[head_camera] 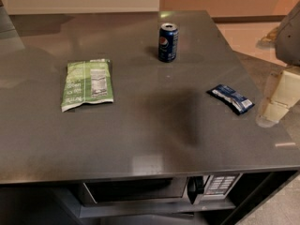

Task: Pick green jalapeno chip bag

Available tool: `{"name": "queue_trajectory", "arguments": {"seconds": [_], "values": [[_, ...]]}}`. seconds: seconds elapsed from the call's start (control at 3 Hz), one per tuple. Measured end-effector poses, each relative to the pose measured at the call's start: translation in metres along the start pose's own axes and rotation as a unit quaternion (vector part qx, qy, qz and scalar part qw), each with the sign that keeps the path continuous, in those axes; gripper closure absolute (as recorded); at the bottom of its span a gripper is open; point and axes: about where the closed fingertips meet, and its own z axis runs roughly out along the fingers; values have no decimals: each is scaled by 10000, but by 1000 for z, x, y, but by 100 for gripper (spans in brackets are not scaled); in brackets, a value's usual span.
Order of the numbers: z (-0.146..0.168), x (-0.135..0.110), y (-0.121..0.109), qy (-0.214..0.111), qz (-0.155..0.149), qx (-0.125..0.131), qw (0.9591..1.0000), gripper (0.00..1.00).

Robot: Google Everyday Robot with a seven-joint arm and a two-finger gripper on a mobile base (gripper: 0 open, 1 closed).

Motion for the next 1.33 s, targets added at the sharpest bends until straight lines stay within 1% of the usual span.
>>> {"name": "queue_trajectory", "arguments": {"seconds": [0.33, 0.67, 1.0, 1.33], "values": [[-1, -1, -1, 2, 6, 9, 10000, 0], [4, -16, -16, -281, -12, 4, 9996, 0], [20, -49, -44, -705, -56, -31, 9975, 0], [37, -91, -72, -1061, -136, 4, 9943, 0]]}}
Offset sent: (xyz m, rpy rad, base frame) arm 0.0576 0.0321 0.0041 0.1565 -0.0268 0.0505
